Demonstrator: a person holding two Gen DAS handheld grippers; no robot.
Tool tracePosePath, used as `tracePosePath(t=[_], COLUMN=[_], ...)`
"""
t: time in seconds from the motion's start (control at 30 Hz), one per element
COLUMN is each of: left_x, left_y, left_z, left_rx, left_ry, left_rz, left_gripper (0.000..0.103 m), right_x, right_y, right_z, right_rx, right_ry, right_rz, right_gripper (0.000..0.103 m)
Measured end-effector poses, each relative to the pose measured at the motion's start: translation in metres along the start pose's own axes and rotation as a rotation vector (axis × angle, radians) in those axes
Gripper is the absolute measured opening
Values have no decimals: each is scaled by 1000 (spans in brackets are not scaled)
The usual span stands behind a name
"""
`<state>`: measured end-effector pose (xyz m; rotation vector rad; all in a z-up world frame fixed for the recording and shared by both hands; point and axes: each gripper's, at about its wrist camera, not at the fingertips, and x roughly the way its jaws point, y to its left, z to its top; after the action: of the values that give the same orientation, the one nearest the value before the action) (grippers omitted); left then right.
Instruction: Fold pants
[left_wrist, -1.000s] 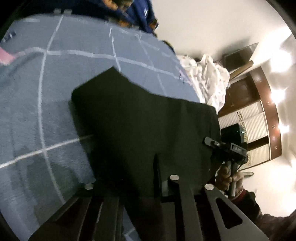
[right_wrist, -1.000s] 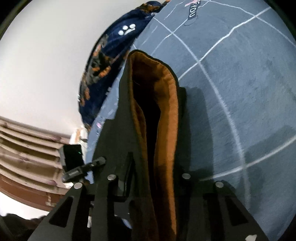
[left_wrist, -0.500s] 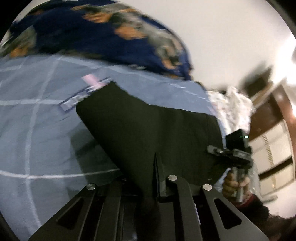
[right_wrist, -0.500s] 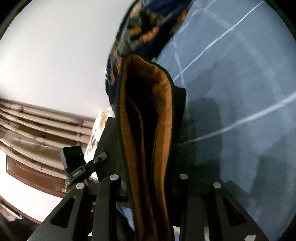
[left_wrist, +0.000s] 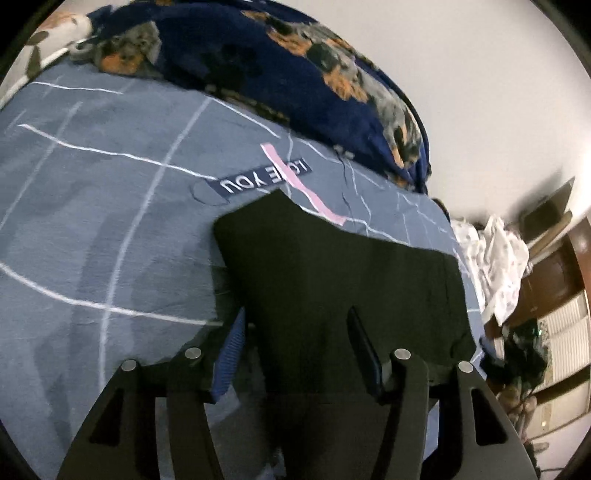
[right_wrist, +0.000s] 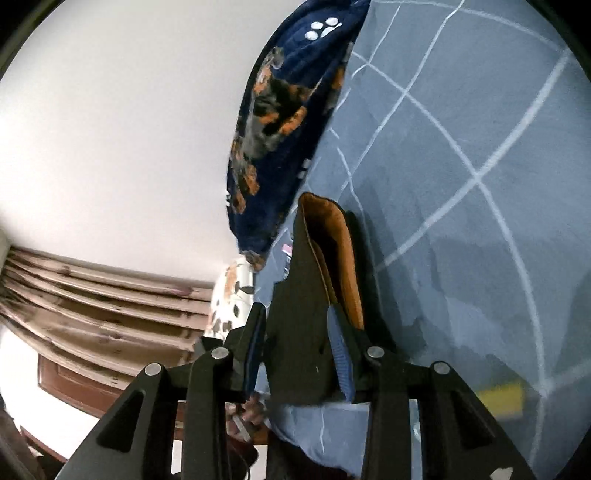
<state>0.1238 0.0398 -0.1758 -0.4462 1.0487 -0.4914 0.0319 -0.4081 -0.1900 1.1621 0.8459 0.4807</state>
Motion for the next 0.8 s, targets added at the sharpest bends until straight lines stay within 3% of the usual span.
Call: tracePosePath(t=[0.1,0.17,0.33,0.37,0.4,0.47,0.67,0.8], left_x=[-10,-16,-19,-17,-16,-11,-9,-3], left_y=[0,-1,-8,-10,-12,-18,-29,-27], left_z=[-2,-8,-18,-20,-23,-27,-34,-36], left_rx=[-26,-32,-10,3,16,41,79,66], left_ry=[-12,-11,12,25,34,55,73,74], left_rz=[-22,-26,-28,-18,-9,-2,12,12], left_gripper=[61,64,66,66,67,67,70,75], right_x=[5,16,31,33,35,37,27,28], right_y=[3,3,-1,2,7,17,43,16], right_z=[-9,-13,-7,-7,-8,-10,-30,-42], right_rx=[-4,-31,-29,-54,-83,-122,-143,-92], right_ry=[36,55,54,54,51,49,26,44], right_rz=[-34,-123,-141,-158,-184,-213,-159,-214], right_gripper=[34,34,33,30,19,15,14,13])
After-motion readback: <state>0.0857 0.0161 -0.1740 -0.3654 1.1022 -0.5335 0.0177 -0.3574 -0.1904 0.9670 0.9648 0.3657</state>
